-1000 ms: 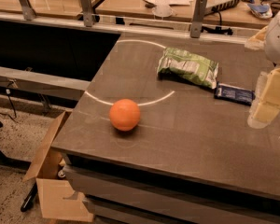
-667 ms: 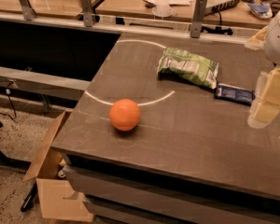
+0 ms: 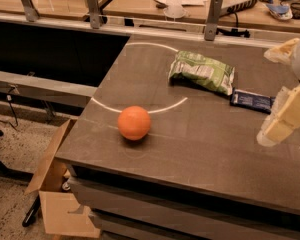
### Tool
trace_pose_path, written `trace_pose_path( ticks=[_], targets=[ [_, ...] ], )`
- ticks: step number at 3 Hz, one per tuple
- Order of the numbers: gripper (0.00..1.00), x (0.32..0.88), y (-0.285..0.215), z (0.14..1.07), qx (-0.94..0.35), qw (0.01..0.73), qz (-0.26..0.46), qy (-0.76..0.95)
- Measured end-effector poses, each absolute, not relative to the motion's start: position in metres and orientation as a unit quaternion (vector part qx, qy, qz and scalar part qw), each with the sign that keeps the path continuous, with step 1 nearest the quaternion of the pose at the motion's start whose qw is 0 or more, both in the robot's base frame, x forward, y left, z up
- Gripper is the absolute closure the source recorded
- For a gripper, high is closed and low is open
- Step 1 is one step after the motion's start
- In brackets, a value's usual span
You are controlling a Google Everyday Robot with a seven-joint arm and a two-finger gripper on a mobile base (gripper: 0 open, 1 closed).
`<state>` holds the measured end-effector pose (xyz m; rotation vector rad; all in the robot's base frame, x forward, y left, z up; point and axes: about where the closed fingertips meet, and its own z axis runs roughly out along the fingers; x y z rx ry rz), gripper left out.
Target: Pick orange
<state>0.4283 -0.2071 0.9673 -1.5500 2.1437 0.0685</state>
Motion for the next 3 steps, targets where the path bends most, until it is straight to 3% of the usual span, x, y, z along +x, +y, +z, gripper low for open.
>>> trace_pose_path(
  ticks=[1,2,3],
  targets=[
    [0.0,0.425,-0.188,0.958,-0.543,0.319,0.067,0.774],
    [0.0,0.417,-0.134,0.95,-0.531,0.383,0.14,0.742],
    [0.0,0.417,-0.13,0.958,-0.527,0.388,0.149,0.742]
  ],
)
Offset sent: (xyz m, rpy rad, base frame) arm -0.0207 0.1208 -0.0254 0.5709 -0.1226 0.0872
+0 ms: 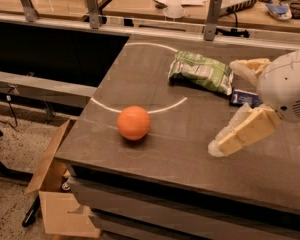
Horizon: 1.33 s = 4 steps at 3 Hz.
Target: Pick orange
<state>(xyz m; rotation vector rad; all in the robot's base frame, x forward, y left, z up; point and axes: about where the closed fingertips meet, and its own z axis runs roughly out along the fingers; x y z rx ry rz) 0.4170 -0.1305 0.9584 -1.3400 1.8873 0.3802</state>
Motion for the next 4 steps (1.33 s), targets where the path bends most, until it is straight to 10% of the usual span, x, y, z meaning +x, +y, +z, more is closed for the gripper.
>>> trace_pose_path(
  ticks=[4],
  targets=[
    [0.0,0.436,-0.022,0.902,-0.561,0.424,0.232,0.673]
  ],
)
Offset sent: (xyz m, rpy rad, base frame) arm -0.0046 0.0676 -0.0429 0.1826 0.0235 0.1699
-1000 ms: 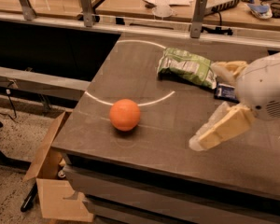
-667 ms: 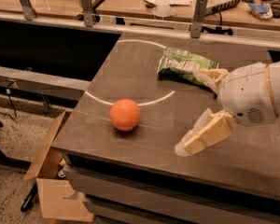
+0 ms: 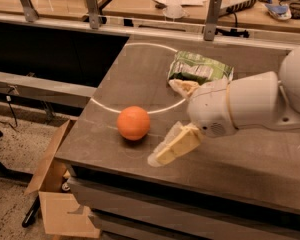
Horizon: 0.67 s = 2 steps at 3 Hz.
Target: Pick orange
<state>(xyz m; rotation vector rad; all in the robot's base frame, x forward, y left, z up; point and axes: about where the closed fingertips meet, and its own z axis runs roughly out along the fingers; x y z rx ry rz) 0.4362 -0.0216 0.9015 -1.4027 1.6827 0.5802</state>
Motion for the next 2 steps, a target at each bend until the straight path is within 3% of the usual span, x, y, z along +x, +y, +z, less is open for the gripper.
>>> trace_pose_path(
  ticks=[2],
  targets=[
    [0.0,0.455,0.015,0.869,-0.544,0.418,0.258,0.68]
  ],
)
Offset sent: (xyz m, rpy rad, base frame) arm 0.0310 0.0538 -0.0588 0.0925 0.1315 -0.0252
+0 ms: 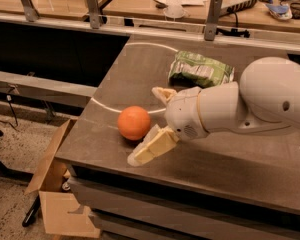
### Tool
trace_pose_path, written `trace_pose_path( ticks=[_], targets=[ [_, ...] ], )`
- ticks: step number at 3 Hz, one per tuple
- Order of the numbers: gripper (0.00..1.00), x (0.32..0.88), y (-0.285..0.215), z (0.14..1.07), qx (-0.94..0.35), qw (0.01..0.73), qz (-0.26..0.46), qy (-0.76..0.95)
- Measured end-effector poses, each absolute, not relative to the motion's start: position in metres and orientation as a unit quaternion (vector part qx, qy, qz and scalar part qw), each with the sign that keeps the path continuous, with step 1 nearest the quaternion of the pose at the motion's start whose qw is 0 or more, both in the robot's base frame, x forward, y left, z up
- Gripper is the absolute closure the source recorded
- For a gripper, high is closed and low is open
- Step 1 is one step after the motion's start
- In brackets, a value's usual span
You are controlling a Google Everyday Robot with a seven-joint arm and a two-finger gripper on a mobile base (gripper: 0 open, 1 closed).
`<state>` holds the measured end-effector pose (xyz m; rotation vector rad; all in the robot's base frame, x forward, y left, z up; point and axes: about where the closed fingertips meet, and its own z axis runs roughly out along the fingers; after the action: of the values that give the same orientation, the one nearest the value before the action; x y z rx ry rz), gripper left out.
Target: Pick orange
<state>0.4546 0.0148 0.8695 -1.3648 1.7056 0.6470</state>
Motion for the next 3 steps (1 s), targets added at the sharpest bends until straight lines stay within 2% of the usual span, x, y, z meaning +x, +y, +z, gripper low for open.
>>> trace_pose_path(
  ticks=[1,3],
  targets=[
    [0.18,0.46,0.03,0.856,-0.533,0.41,0.283,0.684],
    [0.64,0.462,0.05,0.854,-0.529,0.414,0.311,0.673]
  ],
)
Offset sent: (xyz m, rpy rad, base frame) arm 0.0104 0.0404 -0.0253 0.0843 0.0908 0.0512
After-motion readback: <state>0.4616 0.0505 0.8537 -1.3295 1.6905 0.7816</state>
